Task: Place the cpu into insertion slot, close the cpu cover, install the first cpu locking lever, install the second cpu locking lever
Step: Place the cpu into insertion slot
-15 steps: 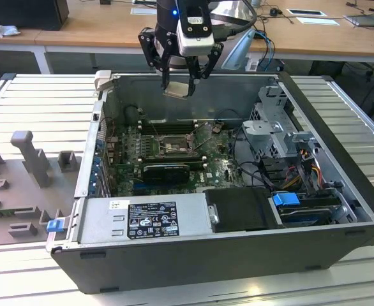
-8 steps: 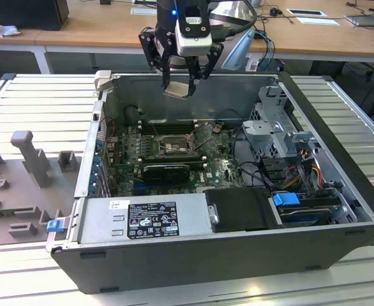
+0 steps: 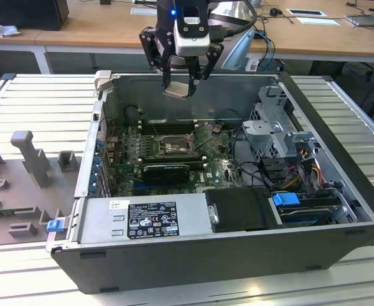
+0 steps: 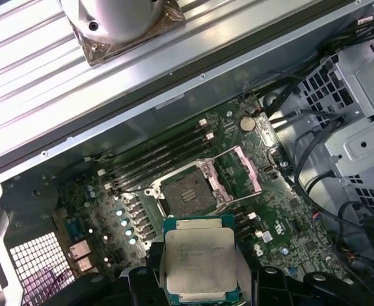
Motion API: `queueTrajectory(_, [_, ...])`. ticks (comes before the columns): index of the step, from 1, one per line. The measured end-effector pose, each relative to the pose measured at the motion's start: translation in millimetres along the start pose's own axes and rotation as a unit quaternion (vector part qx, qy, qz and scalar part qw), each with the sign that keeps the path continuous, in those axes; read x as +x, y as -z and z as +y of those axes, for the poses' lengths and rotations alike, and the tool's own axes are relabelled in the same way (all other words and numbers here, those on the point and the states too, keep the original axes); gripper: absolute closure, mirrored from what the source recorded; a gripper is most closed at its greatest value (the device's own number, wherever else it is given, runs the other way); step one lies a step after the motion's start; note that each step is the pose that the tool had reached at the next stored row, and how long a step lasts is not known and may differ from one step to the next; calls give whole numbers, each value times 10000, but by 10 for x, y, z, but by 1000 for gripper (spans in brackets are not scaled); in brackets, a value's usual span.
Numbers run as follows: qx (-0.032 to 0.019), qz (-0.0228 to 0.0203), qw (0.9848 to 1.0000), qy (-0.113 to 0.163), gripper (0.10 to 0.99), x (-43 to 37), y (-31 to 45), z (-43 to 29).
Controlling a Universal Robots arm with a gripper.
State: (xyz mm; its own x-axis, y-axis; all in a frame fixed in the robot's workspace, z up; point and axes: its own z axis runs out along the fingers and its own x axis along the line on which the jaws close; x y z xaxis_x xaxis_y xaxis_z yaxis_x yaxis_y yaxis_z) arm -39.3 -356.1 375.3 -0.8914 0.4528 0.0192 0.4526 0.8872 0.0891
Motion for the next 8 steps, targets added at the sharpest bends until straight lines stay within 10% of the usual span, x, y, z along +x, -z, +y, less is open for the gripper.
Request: queueTrajectory(8, [-8,-40,9990,-444,553,0,-5,-1])
